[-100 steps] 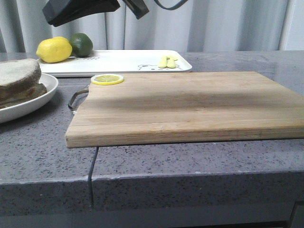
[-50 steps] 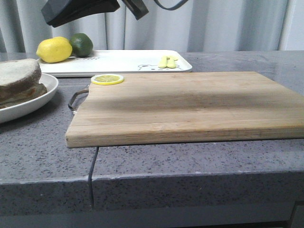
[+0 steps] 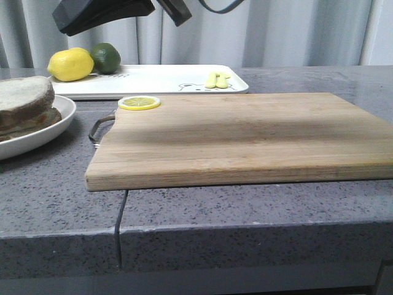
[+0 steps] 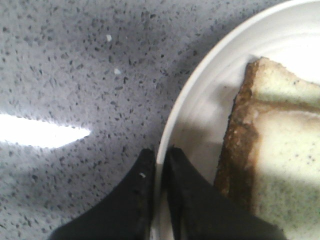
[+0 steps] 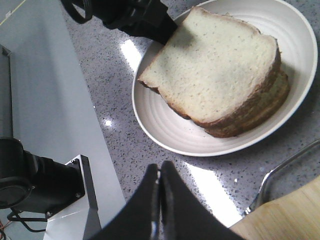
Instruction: Place bread and move sandwich to tray
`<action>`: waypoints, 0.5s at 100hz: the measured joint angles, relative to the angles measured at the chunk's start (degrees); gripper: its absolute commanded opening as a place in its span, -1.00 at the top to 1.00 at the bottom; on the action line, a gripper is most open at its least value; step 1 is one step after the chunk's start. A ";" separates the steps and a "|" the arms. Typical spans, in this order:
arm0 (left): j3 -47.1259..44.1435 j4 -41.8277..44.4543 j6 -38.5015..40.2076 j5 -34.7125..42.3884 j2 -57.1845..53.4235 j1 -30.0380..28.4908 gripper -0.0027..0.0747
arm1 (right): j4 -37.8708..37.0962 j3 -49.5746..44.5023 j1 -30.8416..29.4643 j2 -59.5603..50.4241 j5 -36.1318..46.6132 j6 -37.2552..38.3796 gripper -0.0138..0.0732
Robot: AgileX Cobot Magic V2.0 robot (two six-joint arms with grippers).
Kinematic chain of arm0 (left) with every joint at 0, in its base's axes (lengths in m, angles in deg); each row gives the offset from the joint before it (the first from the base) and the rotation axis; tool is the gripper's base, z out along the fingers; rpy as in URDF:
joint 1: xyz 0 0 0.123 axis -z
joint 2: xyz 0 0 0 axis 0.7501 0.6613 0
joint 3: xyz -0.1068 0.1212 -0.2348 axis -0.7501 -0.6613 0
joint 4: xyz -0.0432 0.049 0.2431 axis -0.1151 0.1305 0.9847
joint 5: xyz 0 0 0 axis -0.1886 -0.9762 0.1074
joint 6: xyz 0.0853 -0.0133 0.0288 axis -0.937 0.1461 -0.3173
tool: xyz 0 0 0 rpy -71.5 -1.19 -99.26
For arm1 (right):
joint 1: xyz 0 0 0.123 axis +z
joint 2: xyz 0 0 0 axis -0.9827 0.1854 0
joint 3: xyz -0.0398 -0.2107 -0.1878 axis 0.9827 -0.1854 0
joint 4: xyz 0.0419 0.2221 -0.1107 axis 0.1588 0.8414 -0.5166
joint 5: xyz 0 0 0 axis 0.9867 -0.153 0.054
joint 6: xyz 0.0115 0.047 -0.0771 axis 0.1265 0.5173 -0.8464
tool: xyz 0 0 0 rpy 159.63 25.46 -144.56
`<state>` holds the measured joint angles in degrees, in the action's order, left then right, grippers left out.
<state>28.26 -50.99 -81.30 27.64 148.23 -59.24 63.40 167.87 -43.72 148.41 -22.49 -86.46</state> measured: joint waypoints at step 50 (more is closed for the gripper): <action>7.60 -16.75 -6.01 0.52 0.45 -1.36 0.98 | -0.09 0.00 0.00 -8.08 4.04 -2.57 0.84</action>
<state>35.86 -67.74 -87.31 28.16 148.67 -60.60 63.31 167.87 -43.72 140.33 -18.44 -89.03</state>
